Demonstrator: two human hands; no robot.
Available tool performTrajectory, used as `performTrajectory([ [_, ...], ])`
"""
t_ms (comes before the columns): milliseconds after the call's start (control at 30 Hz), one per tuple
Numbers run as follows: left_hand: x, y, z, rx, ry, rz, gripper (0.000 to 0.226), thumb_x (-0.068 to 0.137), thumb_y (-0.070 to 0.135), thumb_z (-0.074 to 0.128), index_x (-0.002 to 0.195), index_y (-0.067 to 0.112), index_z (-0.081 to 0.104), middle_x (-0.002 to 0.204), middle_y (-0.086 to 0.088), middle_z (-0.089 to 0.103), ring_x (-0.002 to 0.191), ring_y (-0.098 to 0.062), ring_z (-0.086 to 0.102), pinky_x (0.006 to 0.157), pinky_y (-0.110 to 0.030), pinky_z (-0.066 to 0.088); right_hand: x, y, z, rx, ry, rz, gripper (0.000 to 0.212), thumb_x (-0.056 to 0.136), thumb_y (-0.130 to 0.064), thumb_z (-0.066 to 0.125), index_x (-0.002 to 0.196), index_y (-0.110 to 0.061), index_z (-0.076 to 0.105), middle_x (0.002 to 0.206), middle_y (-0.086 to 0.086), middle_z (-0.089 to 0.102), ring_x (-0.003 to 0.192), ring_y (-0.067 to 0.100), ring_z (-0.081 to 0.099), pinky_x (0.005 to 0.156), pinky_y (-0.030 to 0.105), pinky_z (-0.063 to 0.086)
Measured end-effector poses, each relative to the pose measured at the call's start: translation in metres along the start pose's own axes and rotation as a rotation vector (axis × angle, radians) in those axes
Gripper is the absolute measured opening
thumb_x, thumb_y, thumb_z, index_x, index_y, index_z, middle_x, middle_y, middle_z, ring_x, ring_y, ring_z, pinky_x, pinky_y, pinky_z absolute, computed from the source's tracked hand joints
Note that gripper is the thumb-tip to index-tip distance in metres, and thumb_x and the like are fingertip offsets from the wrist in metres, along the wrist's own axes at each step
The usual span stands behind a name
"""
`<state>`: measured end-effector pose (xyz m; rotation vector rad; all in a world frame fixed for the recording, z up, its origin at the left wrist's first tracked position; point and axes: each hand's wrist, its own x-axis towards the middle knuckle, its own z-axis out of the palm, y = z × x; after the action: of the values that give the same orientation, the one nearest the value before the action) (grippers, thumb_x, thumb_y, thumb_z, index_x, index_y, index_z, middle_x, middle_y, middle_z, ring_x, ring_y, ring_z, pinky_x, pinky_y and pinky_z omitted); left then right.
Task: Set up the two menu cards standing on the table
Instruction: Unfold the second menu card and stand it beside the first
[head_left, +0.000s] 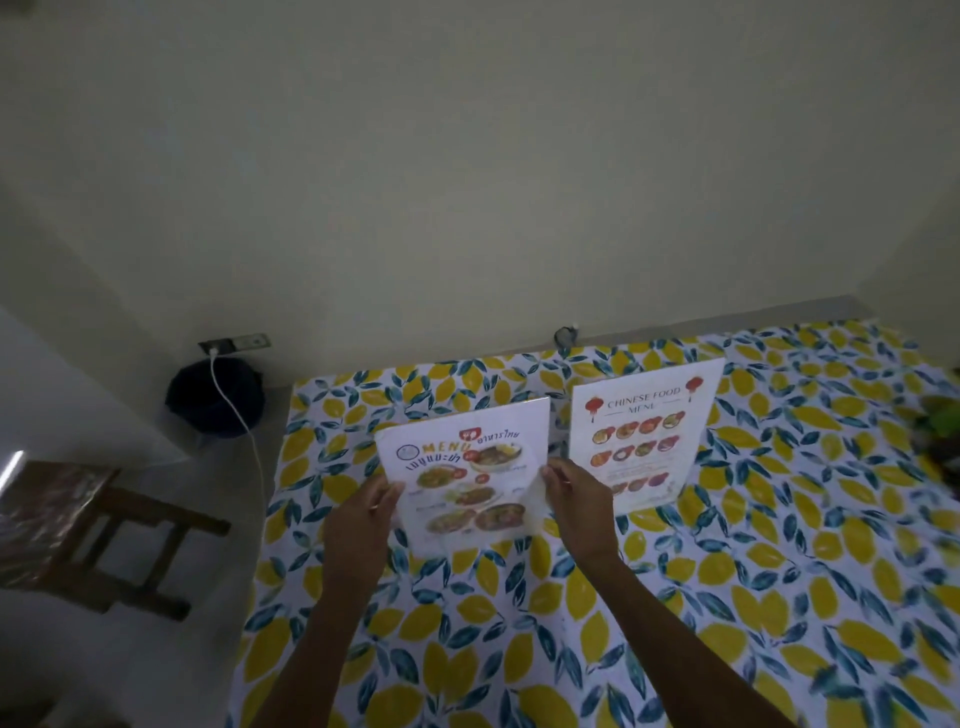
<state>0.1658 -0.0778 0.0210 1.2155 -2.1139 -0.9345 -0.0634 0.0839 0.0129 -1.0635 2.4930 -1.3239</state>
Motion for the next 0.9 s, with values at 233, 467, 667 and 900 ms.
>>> performTrajectory([
  [233, 0.005, -0.003, 0.004, 0.02, 0.006, 0.057, 0.019, 0.1, 0.043, 0.051, 0.101, 0.03, 0.064, 0.078, -0.002, 0.07, 0.063, -0.018, 0.066, 0.059, -0.048, 0.06, 0.005, 0.002, 0.002, -0.016, 0.058, 0.003, 0.02, 0.095, -0.023, 0.059, 0.101, -0.01, 0.073, 0.092, 0.008, 0.076, 0.078, 0.017, 0.069, 0.072, 0.037, 0.058],
  [467, 0.005, -0.002, 0.002, 0.008, 0.004, 0.005, 0.023, 0.098, 0.045, 0.052, 0.108, 0.029, 0.065, 0.085, -0.003, 0.073, 0.068, -0.019, 0.069, 0.062, -0.049, 0.061, 0.001, 0.0, -0.001, -0.004, 0.059, 0.036, 0.024, 0.095, -0.024, 0.059, 0.107, -0.008, 0.072, 0.094, 0.014, 0.076, 0.079, 0.025, 0.07, 0.073, 0.043, 0.058],
  [667, -0.001, 0.004, 0.002, -0.032, -0.005, -0.015, 0.016, 0.098, 0.044, 0.053, 0.104, 0.033, 0.064, 0.088, -0.006, 0.073, 0.073, -0.024, 0.069, 0.067, -0.053, 0.061, 0.0, -0.001, -0.004, 0.006, 0.047, 0.043, 0.025, 0.094, -0.024, 0.06, 0.109, -0.009, 0.072, 0.096, 0.011, 0.077, 0.08, 0.021, 0.07, 0.073, 0.036, 0.058],
  [900, -0.004, 0.013, 0.002, -0.013, -0.015, -0.067, 0.046, 0.094, 0.053, 0.047, 0.119, 0.019, 0.066, 0.102, -0.008, 0.073, 0.085, -0.022, 0.071, 0.073, -0.047, 0.061, 0.003, 0.0, -0.003, -0.064, -0.004, 0.036, 0.024, 0.094, -0.018, 0.06, 0.111, -0.006, 0.071, 0.097, 0.015, 0.076, 0.08, 0.025, 0.071, 0.072, 0.031, 0.054],
])
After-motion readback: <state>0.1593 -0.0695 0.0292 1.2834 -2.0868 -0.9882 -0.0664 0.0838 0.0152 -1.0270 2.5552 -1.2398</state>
